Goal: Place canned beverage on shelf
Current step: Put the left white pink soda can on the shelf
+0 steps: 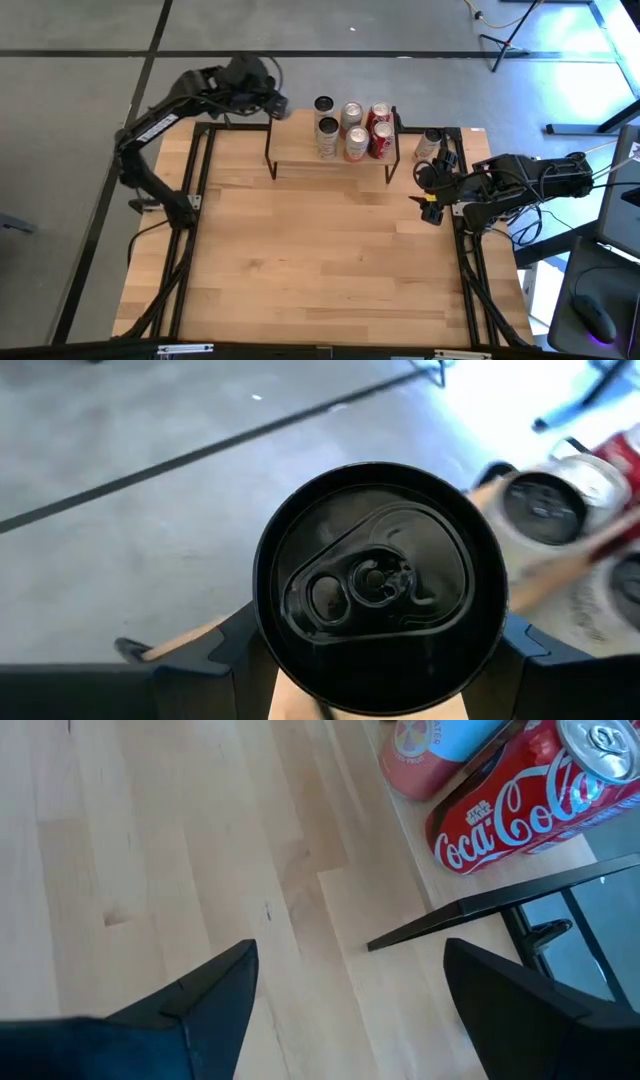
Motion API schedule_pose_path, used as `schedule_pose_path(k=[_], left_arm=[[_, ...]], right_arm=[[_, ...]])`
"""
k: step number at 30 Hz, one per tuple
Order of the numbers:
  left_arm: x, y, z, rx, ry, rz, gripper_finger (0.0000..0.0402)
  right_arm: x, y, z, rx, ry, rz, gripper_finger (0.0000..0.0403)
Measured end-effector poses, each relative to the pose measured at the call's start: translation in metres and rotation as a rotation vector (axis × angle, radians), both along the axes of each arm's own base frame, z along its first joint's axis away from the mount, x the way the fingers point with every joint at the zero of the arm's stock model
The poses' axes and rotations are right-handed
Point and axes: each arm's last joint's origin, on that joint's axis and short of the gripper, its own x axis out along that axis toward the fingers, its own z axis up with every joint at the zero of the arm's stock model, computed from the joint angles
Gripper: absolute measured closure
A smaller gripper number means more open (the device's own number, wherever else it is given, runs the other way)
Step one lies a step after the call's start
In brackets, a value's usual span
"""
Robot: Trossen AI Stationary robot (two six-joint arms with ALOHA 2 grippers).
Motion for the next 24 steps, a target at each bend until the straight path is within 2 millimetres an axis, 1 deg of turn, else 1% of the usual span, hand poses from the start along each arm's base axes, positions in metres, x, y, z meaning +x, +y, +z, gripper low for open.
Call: schedule_pose_path(k=[4,6,10,14,21,24], left_arm=[[0.025,0.007,-0.006,-0.054,-0.001,-0.059,0.0190],[0.037,0.011,-0.011,-0.080,0.005,-0.082,0.0190],[0.055,0.017,-0.029,-0.123,0.062,-0.097,0.0190],[0.065,0.023,-0.044,-0.152,0.119,-0.108,0.0190],[0.077,0.028,-0.059,-0.189,0.155,-0.132,0.0190],[0.079,0.029,-0.061,-0.193,0.155,-0.136,0.0190]], right_arm=[[0.001,0.000,0.000,0.004,-0.010,-0.002,0.0098],[0.002,0.000,0.001,0.005,-0.019,0.001,0.0098],[0.002,0.001,0.001,0.007,-0.022,0.002,0.0098],[0.002,0.001,0.001,0.020,-0.019,0.011,0.0098],[0.002,0.001,0.001,0.020,-0.019,0.011,0.0098],[0.002,0.001,0.001,0.020,-0.019,0.011,0.0098]])
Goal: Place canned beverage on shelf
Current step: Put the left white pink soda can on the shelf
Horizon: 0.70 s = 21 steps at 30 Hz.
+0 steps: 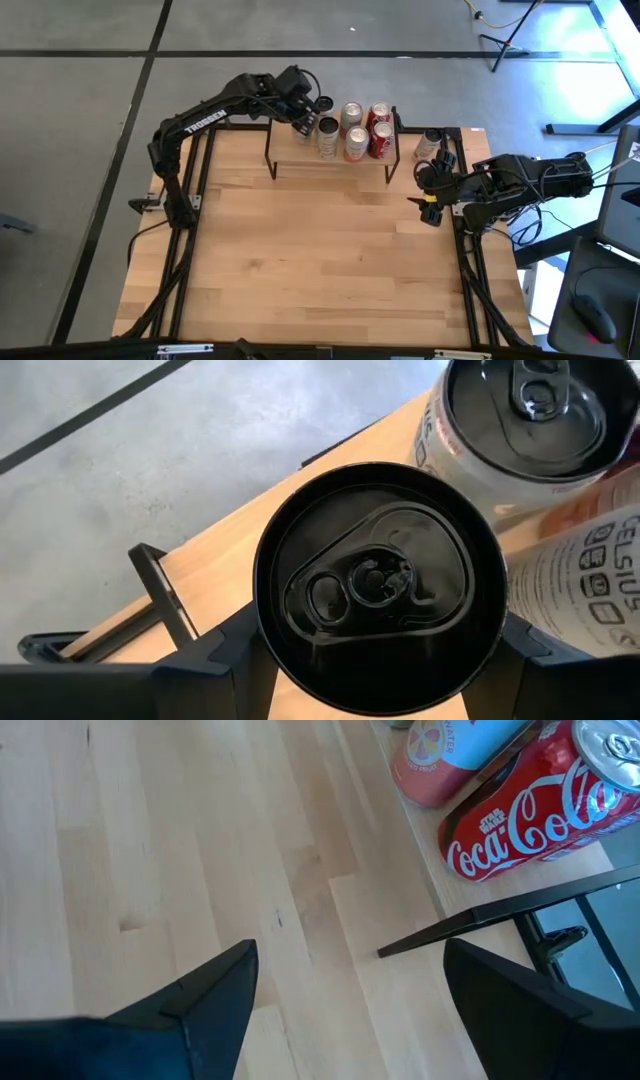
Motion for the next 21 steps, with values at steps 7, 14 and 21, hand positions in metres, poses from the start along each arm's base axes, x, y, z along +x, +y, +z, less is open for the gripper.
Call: schedule_pose_path(k=[7,14,21], left_arm=[[0.0014,0.0050,-0.0045,-0.011,0.008,0.007,0.0182],[0.0009,0.0041,-0.0038,-0.021,0.003,0.000,0.0150],[0.0017,0.0031,-0.0038,-0.025,-0.002,-0.005,0.0127]], right_arm=[[0.0002,0.0000,0.0001,0.000,-0.002,0.000,0.0098],[0.0002,0.0000,0.0001,0.000,-0.002,0.000,0.0098],[0.0002,0.0000,0.0001,0.000,-0.003,0.000,0.0098]])
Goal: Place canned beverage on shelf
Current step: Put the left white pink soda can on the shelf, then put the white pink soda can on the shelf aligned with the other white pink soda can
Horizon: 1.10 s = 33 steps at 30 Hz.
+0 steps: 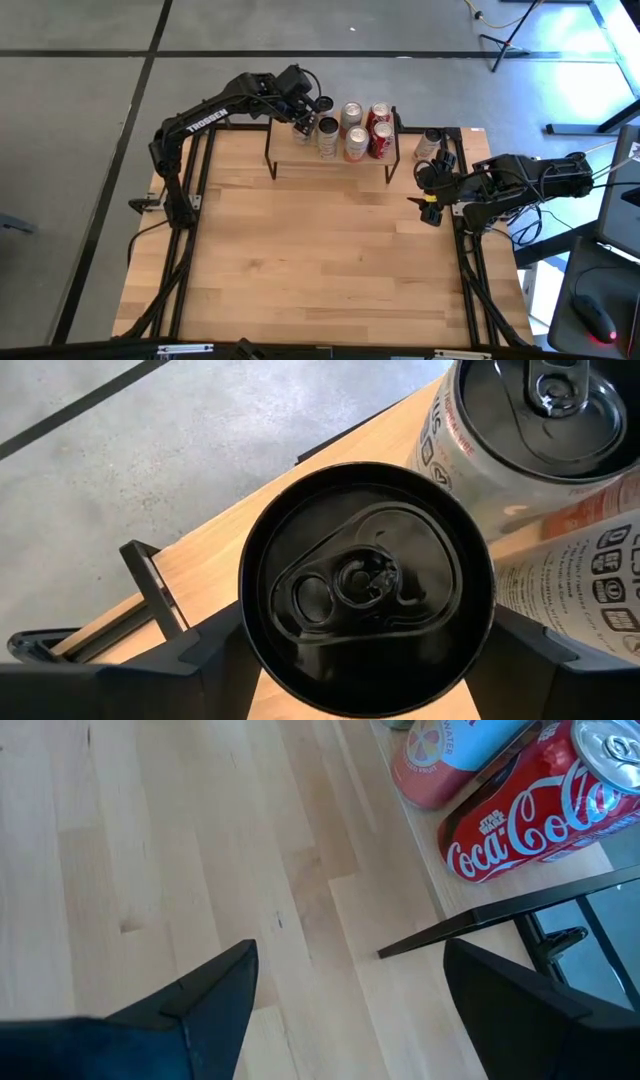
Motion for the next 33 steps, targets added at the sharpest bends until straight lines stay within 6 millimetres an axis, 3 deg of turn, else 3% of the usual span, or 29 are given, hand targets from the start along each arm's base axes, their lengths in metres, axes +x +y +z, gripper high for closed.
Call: schedule_pose_path(k=[16,27,33], left_arm=[[0.001,0.000,0.001,-0.008,-0.023,0.015,0.0121],[0.000,0.000,0.002,-0.043,-0.048,-0.001,0.0058],[-0.022,-0.010,0.032,0.014,-0.135,-0.027,0.0058]], right_arm=[[0.000,0.000,0.000,0.000,0.000,0.000,0.0098],[0.000,0.000,0.000,-0.001,0.004,0.000,0.0098],[0.001,0.000,0.001,-0.008,-0.016,-0.011,0.0098]])
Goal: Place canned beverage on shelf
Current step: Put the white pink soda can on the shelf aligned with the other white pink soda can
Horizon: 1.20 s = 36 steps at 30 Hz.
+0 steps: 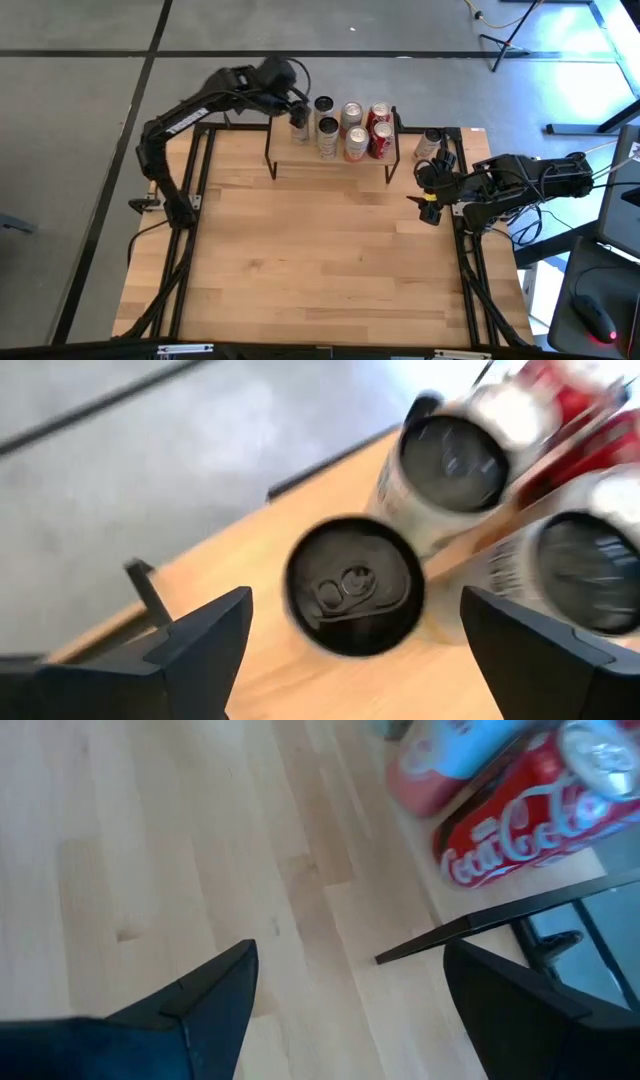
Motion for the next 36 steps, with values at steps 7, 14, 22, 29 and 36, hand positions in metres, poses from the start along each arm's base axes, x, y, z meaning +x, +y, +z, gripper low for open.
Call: schedule_pose_path(k=[7,14,22,29,36], left_arm=[[-0.056,-0.025,0.052,0.125,-0.110,-0.021,0.0060],[-0.109,-0.055,0.078,0.203,-0.102,-0.067,0.0060],[-0.146,-0.076,0.090,0.256,-0.088,-0.082,0.0060],[-0.157,-0.087,0.096,0.275,-0.119,-0.102,0.0060],[-0.154,-0.092,0.096,0.270,-0.123,-0.132,0.0060]], right_arm=[[-0.007,-0.021,0.031,-0.074,-0.136,-0.233,0.0098],[-0.015,-0.070,0.029,-0.095,-0.144,-0.595,0.0098],[-0.010,-0.108,-0.006,0.041,-0.161,-0.874,0.0098],[-0.014,-0.140,-0.049,0.025,-0.141,-1.064,0.0098],[-0.025,-0.169,-0.078,0.118,-0.224,-1.160,0.0098]])
